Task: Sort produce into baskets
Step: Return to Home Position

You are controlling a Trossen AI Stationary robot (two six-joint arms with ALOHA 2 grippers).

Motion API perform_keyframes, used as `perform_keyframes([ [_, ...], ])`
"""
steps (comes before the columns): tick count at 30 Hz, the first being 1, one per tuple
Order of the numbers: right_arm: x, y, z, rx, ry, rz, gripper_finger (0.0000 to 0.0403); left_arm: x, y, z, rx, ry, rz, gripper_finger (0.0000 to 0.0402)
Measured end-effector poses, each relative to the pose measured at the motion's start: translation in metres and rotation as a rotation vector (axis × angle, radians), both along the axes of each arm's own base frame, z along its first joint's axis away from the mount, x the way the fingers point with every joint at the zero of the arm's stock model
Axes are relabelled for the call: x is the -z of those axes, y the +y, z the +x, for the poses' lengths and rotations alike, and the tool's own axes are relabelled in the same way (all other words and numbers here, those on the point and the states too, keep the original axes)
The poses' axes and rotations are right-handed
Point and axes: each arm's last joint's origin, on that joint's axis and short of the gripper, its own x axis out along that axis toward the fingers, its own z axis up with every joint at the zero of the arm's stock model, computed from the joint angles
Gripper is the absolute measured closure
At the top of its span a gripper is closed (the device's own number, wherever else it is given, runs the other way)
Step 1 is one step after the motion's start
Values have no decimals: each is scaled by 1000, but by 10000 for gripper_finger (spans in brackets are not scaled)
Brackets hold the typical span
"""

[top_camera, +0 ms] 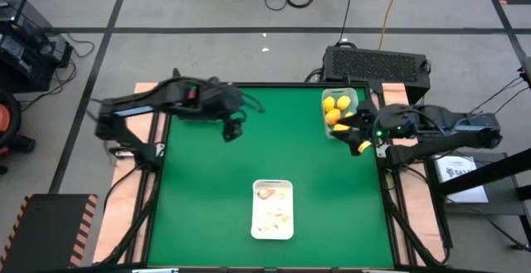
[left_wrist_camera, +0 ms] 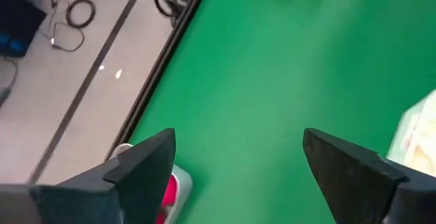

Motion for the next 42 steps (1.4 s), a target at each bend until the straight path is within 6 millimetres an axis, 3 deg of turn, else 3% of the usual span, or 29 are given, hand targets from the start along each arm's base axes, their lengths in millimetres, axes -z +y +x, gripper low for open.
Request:
perform_keyframes([
  [7, 11, 4, 33, -24, -113, -22, 124, 14, -20, -57, 14, -171, -20, 73],
  [14, 18, 3, 67, -25, -167, -56, 124, 50, -22, -113, -23, -315, -67, 73],
  [18, 20, -5, 73, 6, -161, -75, 131, 69, -21, -136, -22, -424, -74, 73],
  [30, 9, -28, 49, -2, -153, -198, 235, 125, -18, -181, -58, -618, -123, 73],
  [42, 8, -39, 15, -35, -84, -305, 373, 165, -17, -201, -103, -738, -184, 73],
])
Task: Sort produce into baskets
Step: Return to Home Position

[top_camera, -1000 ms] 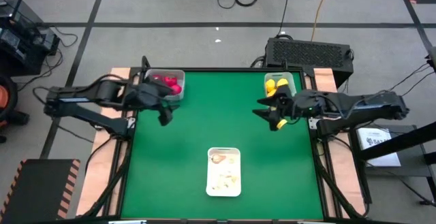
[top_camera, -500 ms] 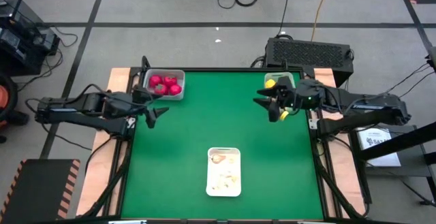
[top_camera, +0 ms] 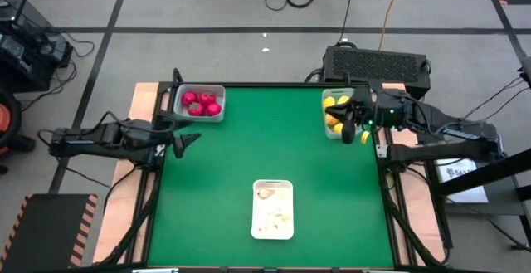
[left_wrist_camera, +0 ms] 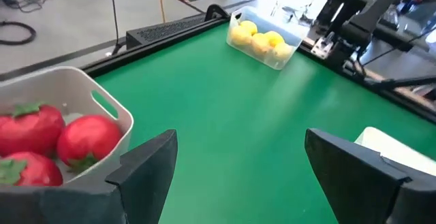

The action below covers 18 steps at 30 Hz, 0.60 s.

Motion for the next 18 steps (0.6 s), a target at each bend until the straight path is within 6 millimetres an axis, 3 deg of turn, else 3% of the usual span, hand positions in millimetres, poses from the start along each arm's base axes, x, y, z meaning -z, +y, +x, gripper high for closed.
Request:
perform_keyframes([
  [3, 13, -5, -9, 40, -14, -15, 397, 6, 0, -4, -9, -21, -19, 73],
  [8, 50, -11, -23, 84, -102, 42, 397, 16, 1, -7, -22, -79, -40, 73],
  [13, 88, -12, -29, 45, -184, 109, 402, 32, 0, 0, -20, -149, -45, 73],
  [18, 117, -14, -32, 71, -156, 126, 402, 50, 0, 8, -17, -190, -68, 73],
])
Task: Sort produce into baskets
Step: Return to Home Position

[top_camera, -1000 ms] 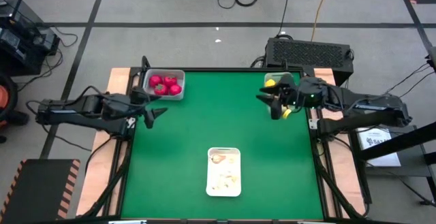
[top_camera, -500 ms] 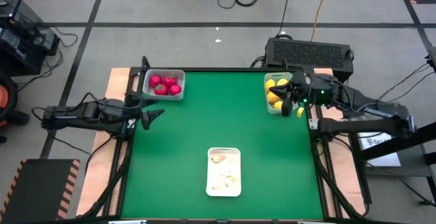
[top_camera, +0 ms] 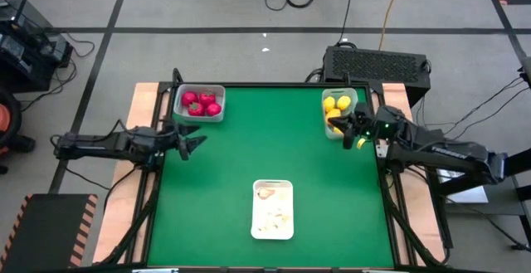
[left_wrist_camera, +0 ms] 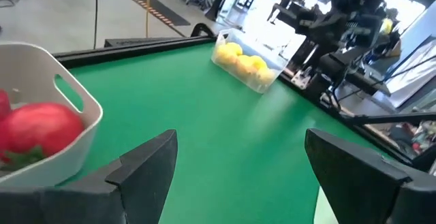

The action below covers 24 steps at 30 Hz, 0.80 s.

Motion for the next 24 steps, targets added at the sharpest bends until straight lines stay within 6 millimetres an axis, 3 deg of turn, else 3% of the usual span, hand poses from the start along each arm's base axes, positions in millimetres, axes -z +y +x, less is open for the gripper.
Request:
perform_keyframes([
  [6, 23, -2, -2, 37, 61, 42, 403, 16, 0, 4, -6, -3, -29, 73],
  [16, 23, 6, -32, 158, 62, 15, 403, 14, 0, 3, -5, -25, -21, 73],
  [21, 20, 10, -41, 163, -37, -43, 403, 14, 0, 3, -4, -19, 0, 73],
  [24, 31, 11, -43, 169, -55, -20, 402, 14, 0, 3, -5, -21, 3, 73],
])
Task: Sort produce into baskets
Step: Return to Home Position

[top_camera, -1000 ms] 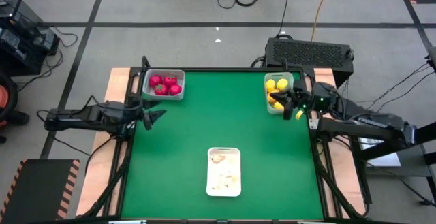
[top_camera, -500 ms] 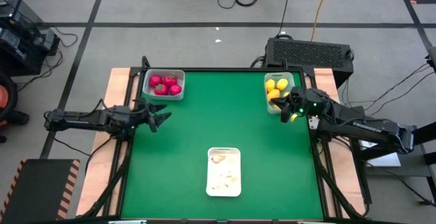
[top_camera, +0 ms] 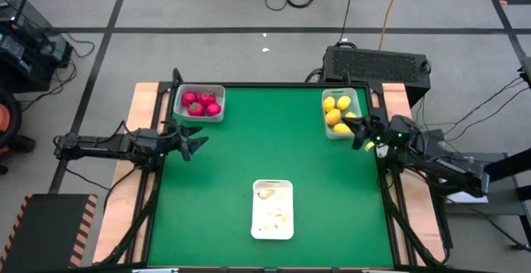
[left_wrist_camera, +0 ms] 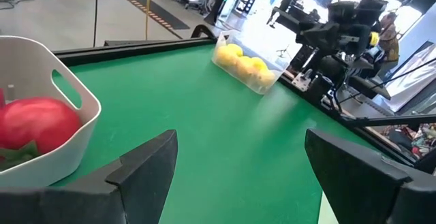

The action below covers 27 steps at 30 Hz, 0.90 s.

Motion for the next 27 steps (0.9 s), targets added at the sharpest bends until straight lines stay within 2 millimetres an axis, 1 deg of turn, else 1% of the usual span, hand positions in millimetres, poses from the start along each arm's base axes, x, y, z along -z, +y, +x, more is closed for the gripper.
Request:
perform_keyframes([
  [2, 9, 0, 0, 3, -30, 27, 402, 0, 0, 0, 0, 0, 0, 73],
  [4, 15, 0, 2, -8, -78, 19, 402, 0, 0, 0, 1, 0, 1, 73],
  [8, 14, 1, 3, -85, -142, -94, 402, 0, -1, 0, 29, 1, -4, 73],
  [10, 16, 1, 3, -87, -124, -89, 402, 0, -1, 1, 49, 4, 4, 73],
  [13, 23, 2, 3, -105, -80, -24, 402, -2, -1, 1, 41, -2, 43, 73],
  [15, 25, 3, 4, -129, -88, -1, 402, -5, 1, 1, 35, -24, 64, 73],
  [21, 30, 2, 5, -133, -63, -12, 402, -11, 3, 3, 129, -78, 84, 73],
  [25, 32, 2, 6, -138, -33, -35, 402, -10, 5, 3, 157, -62, 115, 73],
  [27, 32, 2, 6, -138, -23, -31, 402, -6, 5, 5, 186, -69, 125, 73],
])
